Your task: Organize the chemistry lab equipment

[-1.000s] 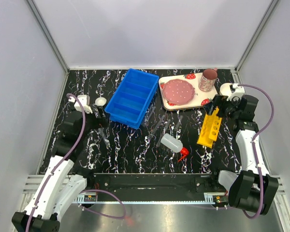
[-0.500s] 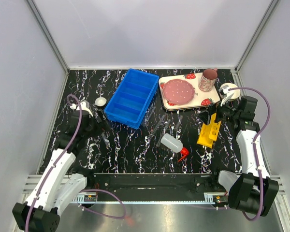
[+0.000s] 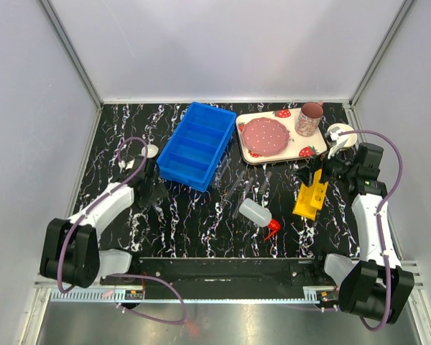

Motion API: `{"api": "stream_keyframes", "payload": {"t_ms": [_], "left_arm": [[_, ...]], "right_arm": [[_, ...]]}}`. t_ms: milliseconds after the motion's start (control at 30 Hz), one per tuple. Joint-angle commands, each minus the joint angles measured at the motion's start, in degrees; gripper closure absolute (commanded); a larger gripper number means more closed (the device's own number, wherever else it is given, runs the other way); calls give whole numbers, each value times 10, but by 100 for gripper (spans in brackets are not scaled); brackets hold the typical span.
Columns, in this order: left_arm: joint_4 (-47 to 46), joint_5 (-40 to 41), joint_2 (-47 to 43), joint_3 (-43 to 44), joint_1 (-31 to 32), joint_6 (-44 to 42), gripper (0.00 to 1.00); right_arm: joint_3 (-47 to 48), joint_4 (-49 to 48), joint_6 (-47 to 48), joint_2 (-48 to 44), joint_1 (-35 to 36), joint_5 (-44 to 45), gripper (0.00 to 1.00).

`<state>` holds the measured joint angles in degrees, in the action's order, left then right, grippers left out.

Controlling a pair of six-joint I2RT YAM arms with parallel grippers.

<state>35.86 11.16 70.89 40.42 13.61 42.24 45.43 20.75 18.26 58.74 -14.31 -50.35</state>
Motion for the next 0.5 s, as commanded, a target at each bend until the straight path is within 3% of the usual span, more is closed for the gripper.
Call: {"api": "stream_keyframes", "payload": {"t_ms": [0, 267, 300, 400, 467], "left_arm": [[-46, 27, 45, 33, -1, 21, 20], [-58, 40, 90, 26, -1, 25, 45], [-62, 38, 93, 26, -1, 22, 53], [-69, 27, 110, 28, -1, 23, 65], [-70, 25, 122, 33, -1, 22, 69]], "right_arm": [[24, 1, 12, -8, -1, 5, 0], [25, 3, 12, -1, -1, 0, 0], [25, 3, 12, 0, -1, 0, 0], [26, 4, 13, 1, -1, 0, 0], [26, 4, 13, 0, -1, 0, 0]]}}
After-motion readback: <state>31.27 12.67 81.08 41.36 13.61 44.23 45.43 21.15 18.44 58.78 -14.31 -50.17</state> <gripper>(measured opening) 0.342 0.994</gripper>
